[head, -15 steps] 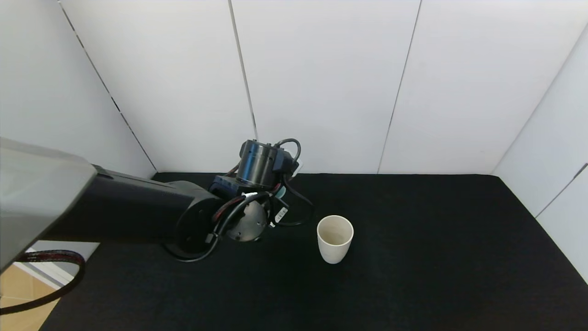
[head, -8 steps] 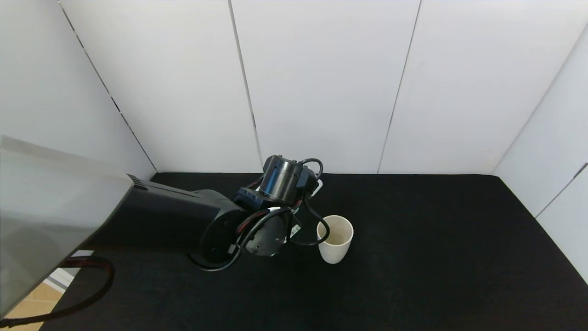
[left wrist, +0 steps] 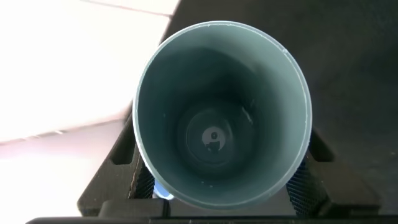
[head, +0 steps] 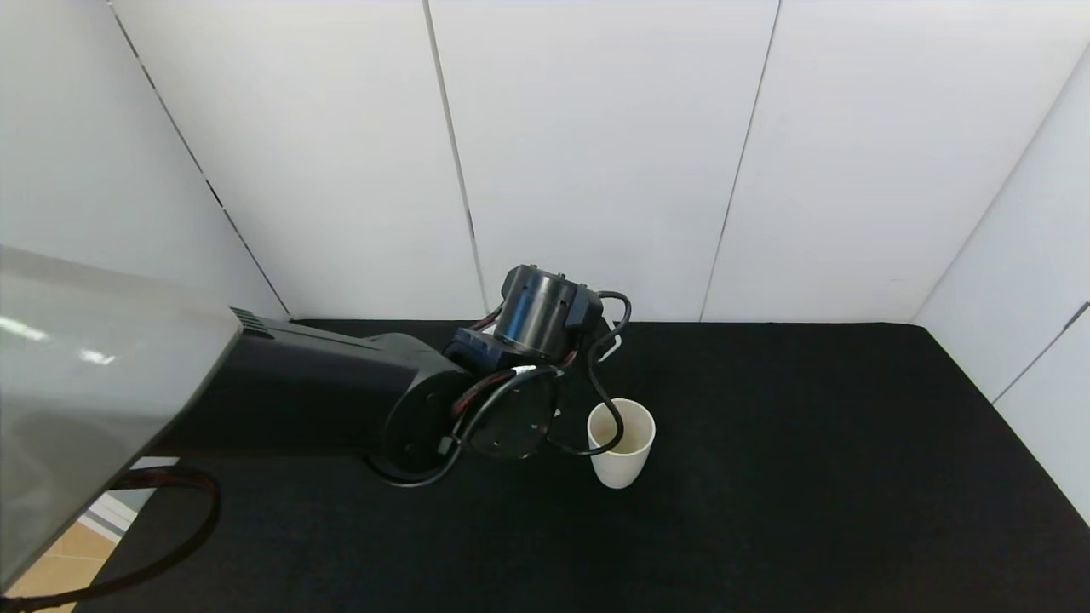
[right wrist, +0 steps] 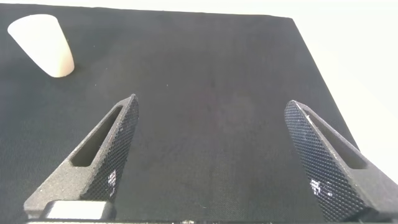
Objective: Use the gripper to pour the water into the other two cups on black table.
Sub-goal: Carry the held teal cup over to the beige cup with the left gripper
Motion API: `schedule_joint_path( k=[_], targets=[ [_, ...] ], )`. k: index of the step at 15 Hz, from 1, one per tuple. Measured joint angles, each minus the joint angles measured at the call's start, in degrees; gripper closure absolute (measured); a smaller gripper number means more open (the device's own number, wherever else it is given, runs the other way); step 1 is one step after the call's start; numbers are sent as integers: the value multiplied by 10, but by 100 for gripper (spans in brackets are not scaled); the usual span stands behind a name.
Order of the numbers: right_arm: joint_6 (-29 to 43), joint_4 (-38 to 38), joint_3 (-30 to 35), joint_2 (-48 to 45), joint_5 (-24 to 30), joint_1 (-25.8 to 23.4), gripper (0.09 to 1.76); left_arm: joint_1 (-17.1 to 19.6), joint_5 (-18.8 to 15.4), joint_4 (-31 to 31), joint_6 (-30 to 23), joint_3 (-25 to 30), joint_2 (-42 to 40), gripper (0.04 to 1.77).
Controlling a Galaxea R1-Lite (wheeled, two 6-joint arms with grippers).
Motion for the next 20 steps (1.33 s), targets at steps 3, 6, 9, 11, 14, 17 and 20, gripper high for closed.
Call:
schedule_joint_path(
  k=[3,6,9,11,14,17,20],
  targets=[
    [0,0,0,0,0,0,14,-11,10,0,52,-16,0,65],
    [0,0,0,0,0,0,14,-22,22,-1,92,-22,0,65],
    [0,0,0,0,0,0,14,-31,32,0,115,-28,4,65],
    [0,0,0,0,0,0,14,-41,43,-1,137,-32,9,66],
    [0,0,0,0,0,0,14,-50,62,-1,170,-37,22,66],
    [0,0,0,0,0,0,14,-59,75,-1,196,-50,39,66],
    [0,0,0,0,0,0,14,-68,87,-1,241,-69,56,66]
  ],
)
